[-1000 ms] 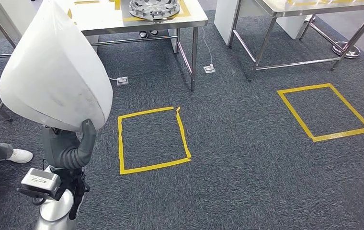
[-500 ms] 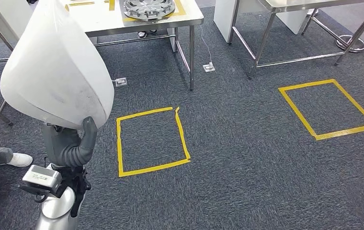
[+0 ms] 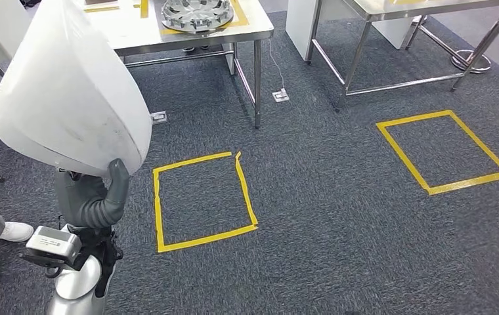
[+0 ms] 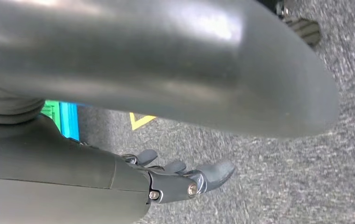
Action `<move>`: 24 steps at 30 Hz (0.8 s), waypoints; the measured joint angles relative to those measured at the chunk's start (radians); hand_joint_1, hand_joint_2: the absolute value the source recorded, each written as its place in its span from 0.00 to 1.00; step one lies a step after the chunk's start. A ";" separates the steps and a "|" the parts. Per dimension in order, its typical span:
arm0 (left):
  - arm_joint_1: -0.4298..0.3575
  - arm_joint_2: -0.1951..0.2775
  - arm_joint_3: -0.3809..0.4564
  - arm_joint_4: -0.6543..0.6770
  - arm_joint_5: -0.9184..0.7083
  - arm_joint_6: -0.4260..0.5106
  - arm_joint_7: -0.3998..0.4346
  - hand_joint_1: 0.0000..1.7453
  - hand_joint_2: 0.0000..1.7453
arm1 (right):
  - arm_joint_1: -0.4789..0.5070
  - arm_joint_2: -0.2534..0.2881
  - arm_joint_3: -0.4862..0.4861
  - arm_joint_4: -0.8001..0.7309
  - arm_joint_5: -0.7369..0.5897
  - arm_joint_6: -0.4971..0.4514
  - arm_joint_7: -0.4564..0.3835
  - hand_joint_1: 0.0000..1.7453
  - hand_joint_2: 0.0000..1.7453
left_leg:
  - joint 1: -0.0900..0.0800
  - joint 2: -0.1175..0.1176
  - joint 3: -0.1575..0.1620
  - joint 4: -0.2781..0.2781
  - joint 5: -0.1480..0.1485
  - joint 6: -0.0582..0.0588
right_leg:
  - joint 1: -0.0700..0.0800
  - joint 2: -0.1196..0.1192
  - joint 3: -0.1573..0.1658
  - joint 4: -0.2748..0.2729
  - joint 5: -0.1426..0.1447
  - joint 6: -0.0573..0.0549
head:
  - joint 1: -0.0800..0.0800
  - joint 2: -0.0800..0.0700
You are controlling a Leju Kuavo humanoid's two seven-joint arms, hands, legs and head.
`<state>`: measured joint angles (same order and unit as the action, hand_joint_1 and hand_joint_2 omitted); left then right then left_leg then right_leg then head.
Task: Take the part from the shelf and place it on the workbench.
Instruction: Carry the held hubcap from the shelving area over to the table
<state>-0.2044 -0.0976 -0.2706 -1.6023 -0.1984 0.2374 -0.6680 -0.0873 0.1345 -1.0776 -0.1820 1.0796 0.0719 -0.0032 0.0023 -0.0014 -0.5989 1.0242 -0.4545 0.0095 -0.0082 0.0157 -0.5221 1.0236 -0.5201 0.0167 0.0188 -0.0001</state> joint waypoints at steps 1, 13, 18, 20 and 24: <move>-0.001 -0.002 -0.001 -0.001 0.000 -0.001 0.000 1.00 1.00 | 0.000 0.000 -0.001 0.000 0.000 0.000 0.000 0.00 0.00 | 0.002 -0.001 0.007 -0.004 -0.002 0.006 | 0.000 -0.002 -0.006 0.020 -0.004 0.006 | 0.001 0.000; 0.001 -0.006 -0.010 -0.008 0.000 -0.001 0.002 1.00 1.00 | 0.002 0.000 -0.005 0.000 0.018 0.000 0.000 0.00 0.00 | 0.000 0.001 0.070 -0.006 -0.055 -0.008 | 0.008 -0.016 -0.097 -0.003 0.056 -0.009 | 0.003 0.000; 0.012 -0.005 -0.017 -0.029 -0.007 0.005 0.004 1.00 1.00 | 0.004 0.001 -0.005 0.000 0.025 0.000 0.002 0.00 0.00 | 0.001 0.000 0.039 0.088 -0.095 -0.036 | 0.002 -0.014 -0.056 -0.015 0.060 -0.044 | -0.002 0.000; 0.013 -0.005 -0.019 -0.033 -0.014 0.005 0.013 1.00 1.00 | 0.002 0.001 -0.005 0.000 0.026 0.001 0.002 0.00 0.00 | 0.002 0.000 -0.041 0.212 -0.145 -0.040 | 0.003 -0.013 -0.048 -0.015 0.051 -0.049 | -0.004 0.000; 0.013 -0.004 -0.020 -0.037 -0.031 0.000 0.035 1.00 1.00 | 0.002 0.001 -0.005 0.000 0.029 0.002 0.002 0.00 0.00 | 0.002 0.000 -0.082 0.183 -0.079 -0.035 | 0.004 -0.009 -0.021 -0.015 0.027 -0.046 | -0.004 0.000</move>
<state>-0.1910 -0.1015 -0.2905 -1.6391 -0.2289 0.2377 -0.6329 -0.0849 0.1353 -1.0822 -0.1820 1.1082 0.0743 -0.0008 0.0043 -0.0015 -0.6809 1.2070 -0.5335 -0.0256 -0.0043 0.0064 -0.5428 1.0088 -0.4926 -0.0297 0.0144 0.0000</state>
